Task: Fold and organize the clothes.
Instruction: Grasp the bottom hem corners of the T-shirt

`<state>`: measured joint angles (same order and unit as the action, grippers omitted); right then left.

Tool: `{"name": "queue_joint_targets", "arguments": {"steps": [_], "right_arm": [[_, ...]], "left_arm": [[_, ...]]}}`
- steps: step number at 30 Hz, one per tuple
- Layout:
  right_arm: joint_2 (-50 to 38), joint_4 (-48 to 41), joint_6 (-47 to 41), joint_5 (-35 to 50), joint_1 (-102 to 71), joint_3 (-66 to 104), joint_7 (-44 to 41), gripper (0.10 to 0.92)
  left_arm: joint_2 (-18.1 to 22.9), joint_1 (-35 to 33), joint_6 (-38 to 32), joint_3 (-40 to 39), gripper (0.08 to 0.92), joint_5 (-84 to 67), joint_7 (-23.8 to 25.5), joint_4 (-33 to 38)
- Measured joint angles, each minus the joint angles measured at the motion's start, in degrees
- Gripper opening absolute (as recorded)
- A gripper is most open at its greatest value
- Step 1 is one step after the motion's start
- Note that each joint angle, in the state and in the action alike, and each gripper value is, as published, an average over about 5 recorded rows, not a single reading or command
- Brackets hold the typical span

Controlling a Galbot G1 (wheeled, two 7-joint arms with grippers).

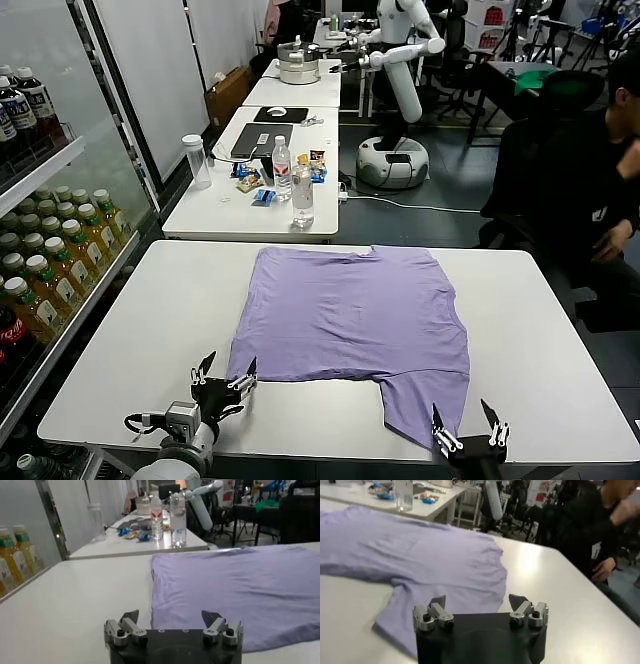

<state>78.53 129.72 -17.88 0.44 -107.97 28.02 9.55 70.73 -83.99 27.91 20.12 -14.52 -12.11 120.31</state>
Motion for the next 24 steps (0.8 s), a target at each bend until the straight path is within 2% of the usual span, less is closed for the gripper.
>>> {"name": "queue_joint_targets", "arguments": {"steps": [6,10,24], "right_arm": [[0.37,-1.18,0.04,0.9,0.0,-0.61,0.52,0.821],[0.57,-1.92,0.01,2.02,0.19,-1.1,0.65,0.781],[0.53,-2.25,-0.45,6.1,0.19,-1.53,0.23,0.399]], "left_arm": [[0.22,0.11,0.64,-0.95,0.82,-0.26,-0.5,-0.65],[0.3,0.7,1.17,-1.39,0.75,-0.45,-1.11,-1.52],[0.29,0.92,2.66,-1.79,0.352,-3.06,-3.05,-2.79]]}}
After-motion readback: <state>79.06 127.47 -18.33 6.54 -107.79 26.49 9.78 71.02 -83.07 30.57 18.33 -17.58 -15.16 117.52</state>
